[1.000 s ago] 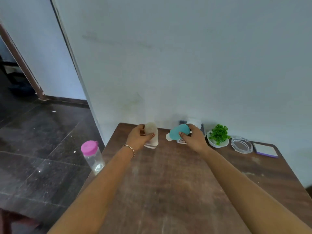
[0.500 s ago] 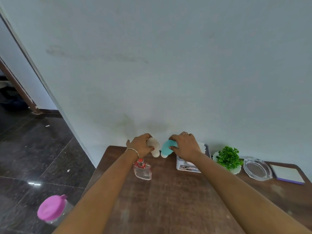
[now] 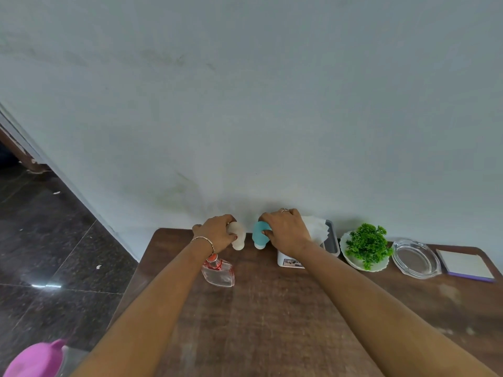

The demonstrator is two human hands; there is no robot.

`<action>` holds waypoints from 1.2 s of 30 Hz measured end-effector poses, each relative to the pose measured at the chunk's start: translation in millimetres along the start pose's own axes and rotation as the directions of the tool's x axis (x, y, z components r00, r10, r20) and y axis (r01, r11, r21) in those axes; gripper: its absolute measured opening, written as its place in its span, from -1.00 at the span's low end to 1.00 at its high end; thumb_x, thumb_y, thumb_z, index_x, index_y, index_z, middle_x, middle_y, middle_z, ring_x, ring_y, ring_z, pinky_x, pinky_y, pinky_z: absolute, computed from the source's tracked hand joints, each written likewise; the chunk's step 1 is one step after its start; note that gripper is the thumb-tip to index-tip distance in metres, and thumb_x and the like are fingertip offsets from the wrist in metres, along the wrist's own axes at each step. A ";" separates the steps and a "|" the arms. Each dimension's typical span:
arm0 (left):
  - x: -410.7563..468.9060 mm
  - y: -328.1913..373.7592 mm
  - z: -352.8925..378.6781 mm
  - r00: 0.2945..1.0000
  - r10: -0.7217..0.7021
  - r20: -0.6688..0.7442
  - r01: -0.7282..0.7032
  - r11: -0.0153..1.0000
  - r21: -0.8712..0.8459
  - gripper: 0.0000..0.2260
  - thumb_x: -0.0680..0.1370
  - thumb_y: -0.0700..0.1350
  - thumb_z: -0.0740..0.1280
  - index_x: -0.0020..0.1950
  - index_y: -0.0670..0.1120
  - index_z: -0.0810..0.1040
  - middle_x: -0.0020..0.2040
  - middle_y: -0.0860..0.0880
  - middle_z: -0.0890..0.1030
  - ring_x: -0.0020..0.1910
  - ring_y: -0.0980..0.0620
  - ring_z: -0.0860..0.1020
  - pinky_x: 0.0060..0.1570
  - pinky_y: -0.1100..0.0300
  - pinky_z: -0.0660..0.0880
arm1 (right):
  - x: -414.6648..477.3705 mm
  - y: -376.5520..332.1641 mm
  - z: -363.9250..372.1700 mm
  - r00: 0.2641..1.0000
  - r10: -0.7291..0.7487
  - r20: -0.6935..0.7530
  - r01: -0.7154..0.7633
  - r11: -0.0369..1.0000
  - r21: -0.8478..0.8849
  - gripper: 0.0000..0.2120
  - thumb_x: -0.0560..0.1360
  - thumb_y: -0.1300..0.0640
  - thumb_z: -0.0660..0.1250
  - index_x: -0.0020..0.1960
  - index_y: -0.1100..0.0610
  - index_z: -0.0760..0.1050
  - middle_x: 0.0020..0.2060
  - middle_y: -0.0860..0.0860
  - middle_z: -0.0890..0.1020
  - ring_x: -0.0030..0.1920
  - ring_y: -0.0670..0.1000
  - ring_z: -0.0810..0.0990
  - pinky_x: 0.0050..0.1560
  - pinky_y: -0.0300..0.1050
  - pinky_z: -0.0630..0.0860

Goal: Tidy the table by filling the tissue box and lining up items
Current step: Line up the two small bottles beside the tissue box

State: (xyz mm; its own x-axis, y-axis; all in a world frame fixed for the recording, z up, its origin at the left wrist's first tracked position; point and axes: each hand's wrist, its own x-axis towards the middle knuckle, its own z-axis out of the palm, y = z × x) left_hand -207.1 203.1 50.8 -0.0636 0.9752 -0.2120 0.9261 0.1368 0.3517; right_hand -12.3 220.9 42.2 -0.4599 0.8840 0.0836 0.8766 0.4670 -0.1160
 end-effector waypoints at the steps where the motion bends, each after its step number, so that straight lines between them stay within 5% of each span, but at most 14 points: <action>1: 0.9 0.0 0.9 1.000 0.011 0.003 -0.011 1.000 0.016 -0.69 0.48 -0.02 0.30 0.22 0.10 0.45 0.15 0.04 0.58 0.16 -0.04 0.51 0.19 -0.04 0.30 | 0.6 -0.6 1.4 1.000 0.001 -0.001 -0.001 1.000 -0.003 -0.76 0.57 0.02 0.18 0.22 0.00 0.41 0.10 0.00 0.62 0.14 0.11 0.53 0.20 0.01 0.26; 23: 15.9 -5.3 2.9 0.996 0.026 0.084 -0.034 0.995 0.091 -0.65 0.51 -0.02 0.31 0.29 0.02 0.41 0.22 -0.02 0.56 0.21 -0.09 0.50 0.28 -0.09 0.27 | -2.4 -5.9 12.1 0.998 0.070 -0.001 -0.070 0.997 0.018 -0.73 0.52 0.01 0.22 0.21 0.00 0.43 0.09 -0.02 0.62 0.13 0.09 0.52 0.25 0.00 0.20; 36: -13.4 -6.5 -24.9 0.993 -0.027 -0.117 0.023 0.999 -0.032 -0.74 0.52 -0.01 0.29 0.21 0.06 0.49 0.19 0.07 0.58 0.23 -0.02 0.50 0.36 -0.14 0.19 | -19.8 -25.9 -10.8 0.986 0.068 -0.154 -0.053 0.994 0.096 -0.41 0.49 0.07 0.33 0.46 0.07 0.21 0.38 0.05 0.39 0.38 0.13 0.35 0.35 0.04 0.31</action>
State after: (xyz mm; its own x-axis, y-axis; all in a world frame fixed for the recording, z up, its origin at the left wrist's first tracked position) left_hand -221.6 193.5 74.0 -0.1318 0.9848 -0.1132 0.9119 0.1652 0.3758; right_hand -24.4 191.1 54.2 -0.3721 0.8999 0.2273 0.8823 0.4190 -0.2144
